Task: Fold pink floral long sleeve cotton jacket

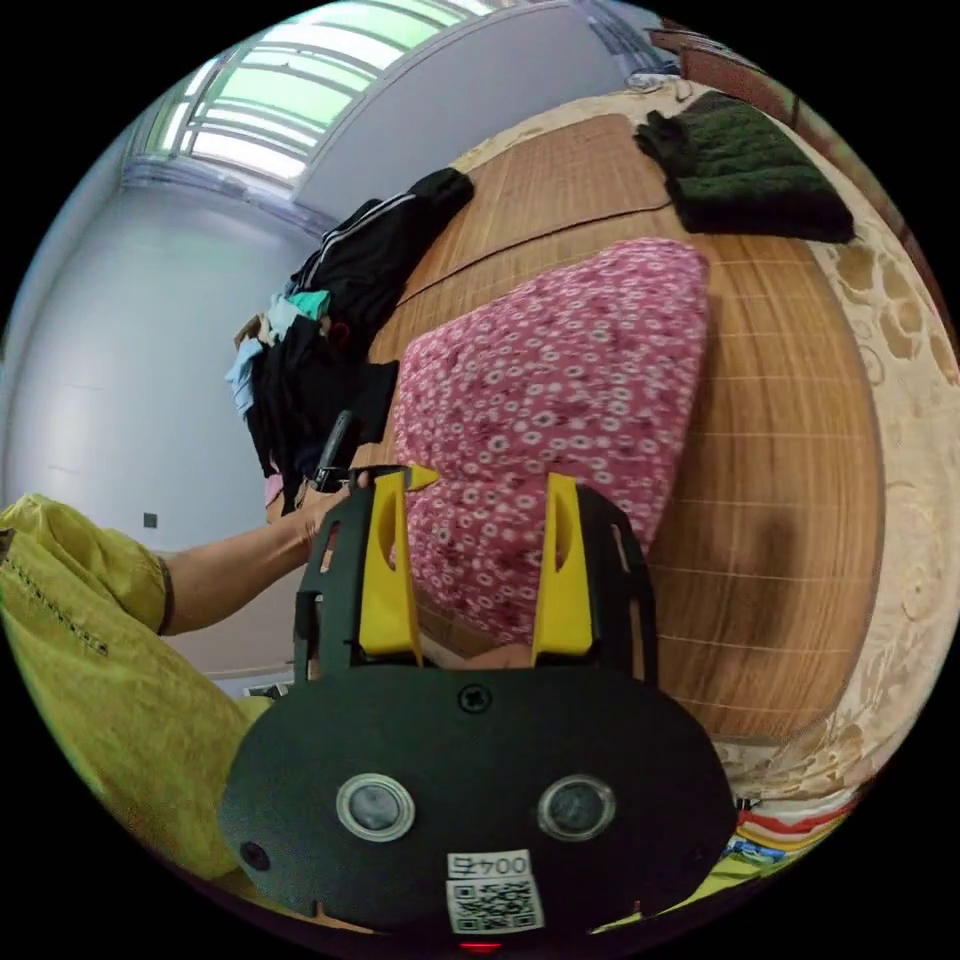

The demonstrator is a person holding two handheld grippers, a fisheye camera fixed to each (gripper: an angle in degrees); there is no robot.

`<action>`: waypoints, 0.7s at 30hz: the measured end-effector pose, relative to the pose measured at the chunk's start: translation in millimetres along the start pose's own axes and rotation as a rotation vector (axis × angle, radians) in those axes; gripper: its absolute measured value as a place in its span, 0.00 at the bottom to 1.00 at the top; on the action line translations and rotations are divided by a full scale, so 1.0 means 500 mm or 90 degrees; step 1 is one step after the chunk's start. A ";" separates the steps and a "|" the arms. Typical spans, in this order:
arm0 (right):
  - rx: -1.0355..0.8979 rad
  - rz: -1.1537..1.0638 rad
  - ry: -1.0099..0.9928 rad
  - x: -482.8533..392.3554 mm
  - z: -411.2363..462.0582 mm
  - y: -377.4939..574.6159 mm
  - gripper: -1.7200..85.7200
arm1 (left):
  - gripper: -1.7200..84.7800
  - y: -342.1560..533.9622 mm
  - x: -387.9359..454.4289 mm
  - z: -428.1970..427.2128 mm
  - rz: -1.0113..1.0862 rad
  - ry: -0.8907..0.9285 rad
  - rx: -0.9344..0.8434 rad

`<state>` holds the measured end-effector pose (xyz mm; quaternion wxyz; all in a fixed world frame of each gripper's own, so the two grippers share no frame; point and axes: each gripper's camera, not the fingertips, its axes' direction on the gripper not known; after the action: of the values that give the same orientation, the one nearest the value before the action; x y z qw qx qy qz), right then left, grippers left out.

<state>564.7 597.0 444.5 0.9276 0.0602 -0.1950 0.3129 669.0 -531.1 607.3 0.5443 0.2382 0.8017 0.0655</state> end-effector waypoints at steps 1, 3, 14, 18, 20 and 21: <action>0.014 0.054 -0.038 0.083 -0.013 0.000 0.26 | 0.28 0.000 -0.006 0.002 0.002 0.001 0.001; -0.001 0.111 -0.103 0.191 0.007 -0.002 0.28 | 0.27 0.002 -0.034 0.009 0.006 0.014 0.005; -0.116 0.137 -0.358 0.462 0.200 -0.027 0.33 | 0.25 0.014 -0.118 0.043 0.013 0.048 0.017; -0.161 0.111 -0.376 0.479 0.248 -0.051 0.35 | 0.25 0.026 -0.136 0.056 0.020 0.047 0.029; -0.184 0.085 -0.354 0.479 0.255 -0.064 0.33 | 0.24 0.033 -0.139 0.062 0.030 0.040 0.038; -0.185 0.073 -0.355 0.481 0.251 -0.069 0.30 | 0.24 0.039 -0.138 0.063 0.039 0.037 0.043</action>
<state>720.0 673.9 655.9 0.8179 -0.0004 -0.4876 0.3053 724.0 -550.2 660.0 0.5102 0.2788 0.8113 0.0615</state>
